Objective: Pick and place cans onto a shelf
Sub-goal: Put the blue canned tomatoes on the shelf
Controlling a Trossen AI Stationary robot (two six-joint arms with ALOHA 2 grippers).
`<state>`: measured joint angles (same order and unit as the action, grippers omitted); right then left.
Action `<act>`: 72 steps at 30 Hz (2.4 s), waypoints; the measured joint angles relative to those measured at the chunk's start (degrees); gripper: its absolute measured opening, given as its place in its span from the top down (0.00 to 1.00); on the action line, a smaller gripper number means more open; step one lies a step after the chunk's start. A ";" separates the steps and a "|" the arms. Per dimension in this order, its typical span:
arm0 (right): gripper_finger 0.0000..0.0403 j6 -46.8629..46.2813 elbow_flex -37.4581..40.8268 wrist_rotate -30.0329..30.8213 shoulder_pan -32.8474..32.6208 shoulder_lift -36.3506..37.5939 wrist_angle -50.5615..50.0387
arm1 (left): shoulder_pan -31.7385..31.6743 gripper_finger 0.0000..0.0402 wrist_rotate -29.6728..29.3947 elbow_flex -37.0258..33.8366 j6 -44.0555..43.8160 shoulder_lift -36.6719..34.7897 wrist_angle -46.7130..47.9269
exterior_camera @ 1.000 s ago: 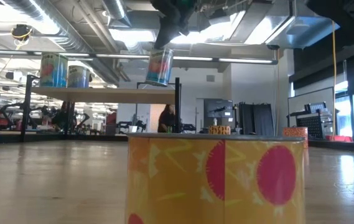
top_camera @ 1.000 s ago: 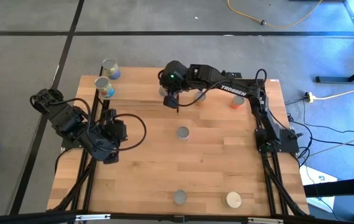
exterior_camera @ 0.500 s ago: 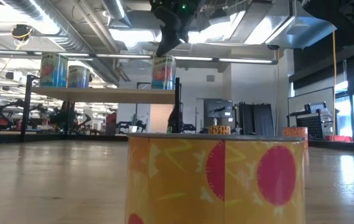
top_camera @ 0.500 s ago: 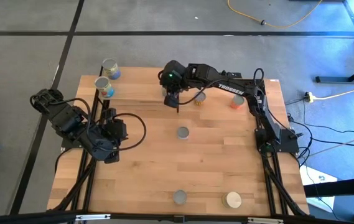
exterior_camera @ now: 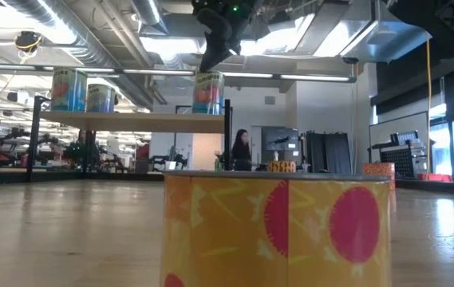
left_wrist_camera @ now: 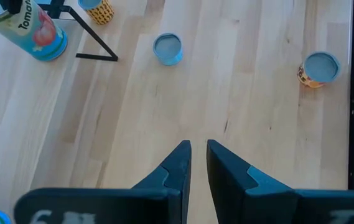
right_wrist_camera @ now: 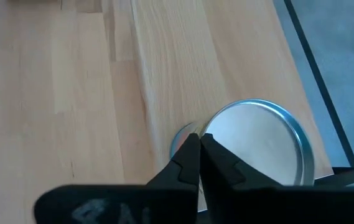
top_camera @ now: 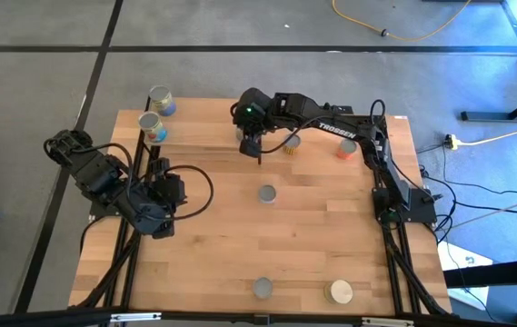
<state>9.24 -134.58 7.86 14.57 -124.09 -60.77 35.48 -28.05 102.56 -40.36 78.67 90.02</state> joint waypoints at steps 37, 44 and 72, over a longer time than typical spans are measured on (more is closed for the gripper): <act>0.83 0.06 -0.33 -2.04 -0.58 1.30 2.16 | 0.00 0.89 0.50 0.00 -0.02 0.00 0.00; 0.83 3.09 -0.39 -5.02 -3.62 6.98 2.25 | -0.10 0.89 0.19 0.00 0.68 0.00 0.00; 0.98 3.27 -0.42 8.59 -10.38 29.02 -17.67 | -28.62 0.96 -0.71 0.07 25.00 0.74 -31.73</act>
<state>12.51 -135.00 16.45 4.19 -95.07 -78.44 6.86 -28.76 102.63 -15.37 79.42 58.29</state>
